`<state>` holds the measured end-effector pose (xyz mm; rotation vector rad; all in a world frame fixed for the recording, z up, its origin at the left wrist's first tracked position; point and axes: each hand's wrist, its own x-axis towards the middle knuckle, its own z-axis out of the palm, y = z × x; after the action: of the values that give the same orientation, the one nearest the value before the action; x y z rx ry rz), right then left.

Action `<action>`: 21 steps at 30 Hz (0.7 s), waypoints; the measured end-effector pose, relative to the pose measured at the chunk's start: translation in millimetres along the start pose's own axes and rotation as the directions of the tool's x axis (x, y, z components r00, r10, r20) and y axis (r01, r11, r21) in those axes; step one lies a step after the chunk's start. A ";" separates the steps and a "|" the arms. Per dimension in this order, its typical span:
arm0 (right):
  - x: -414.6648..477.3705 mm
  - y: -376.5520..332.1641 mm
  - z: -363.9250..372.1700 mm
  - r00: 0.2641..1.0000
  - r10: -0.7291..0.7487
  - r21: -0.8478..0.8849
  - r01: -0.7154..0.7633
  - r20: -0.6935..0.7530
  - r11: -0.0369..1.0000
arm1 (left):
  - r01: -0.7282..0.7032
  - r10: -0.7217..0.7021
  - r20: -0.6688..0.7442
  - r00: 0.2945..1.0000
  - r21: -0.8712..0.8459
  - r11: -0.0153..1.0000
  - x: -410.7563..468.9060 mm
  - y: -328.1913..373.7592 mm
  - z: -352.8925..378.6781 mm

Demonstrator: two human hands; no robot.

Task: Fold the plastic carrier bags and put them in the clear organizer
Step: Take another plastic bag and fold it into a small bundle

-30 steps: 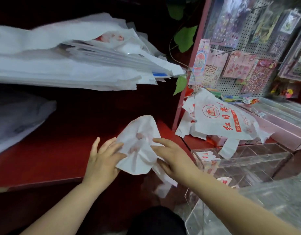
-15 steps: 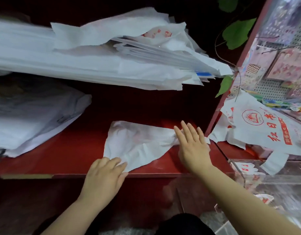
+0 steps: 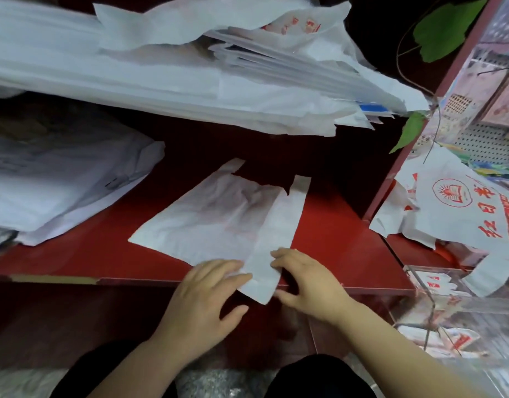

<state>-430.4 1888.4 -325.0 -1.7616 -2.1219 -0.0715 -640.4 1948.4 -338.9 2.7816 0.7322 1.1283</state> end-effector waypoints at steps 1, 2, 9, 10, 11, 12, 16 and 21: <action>-5.5 3.4 -0.2 0.999 0.013 0.055 -0.011 -0.037 0.998 | 0.006 -0.007 0.017 1.000 0.055 0.998 1.2 -8.6 -2.5; -11.5 6.9 0.3 0.997 0.027 0.112 -0.018 -0.074 0.994 | 0.021 -0.027 0.050 0.998 0.122 0.992 2.6 -18.6 -4.7; -40.2 17.2 -1.5 0.975 0.011 0.017 -0.007 -0.221 1.000 | -0.003 -0.116 0.269 0.956 0.405 0.914 -2.8 -60.4 -13.0; -41.1 18.0 1.6 0.975 -0.024 -0.059 0.011 -0.222 0.998 | 0.011 -0.130 0.267 0.955 0.407 0.913 -3.3 -57.5 -12.9; -41.3 18.6 4.7 0.974 -0.040 -0.109 0.016 -0.223 0.994 | 0.024 -0.141 0.264 0.954 0.402 0.915 -3.7 -54.6 -12.2; -41.0 18.3 6.9 0.971 -0.036 -0.123 0.007 -0.238 0.992 | 0.032 -0.145 0.265 0.953 0.389 0.921 -3.8 -51.9 -11.8; -39.0 17.2 6.6 0.942 0.102 0.083 -0.080 -0.320 0.993 | 0.064 -0.141 0.238 0.961 0.305 0.950 -8.7 -53.6 -17.2; -39.3 20.2 -1.3 0.933 0.186 0.154 -0.144 -0.307 0.977 | 0.397 -0.369 0.153 0.917 -0.249 0.883 -16.0 -65.2 -40.9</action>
<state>-405.2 1855.6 -340.4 -1.7138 -1.7052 -0.1599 -704.3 1993.8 -333.6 2.3065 0.9760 0.9228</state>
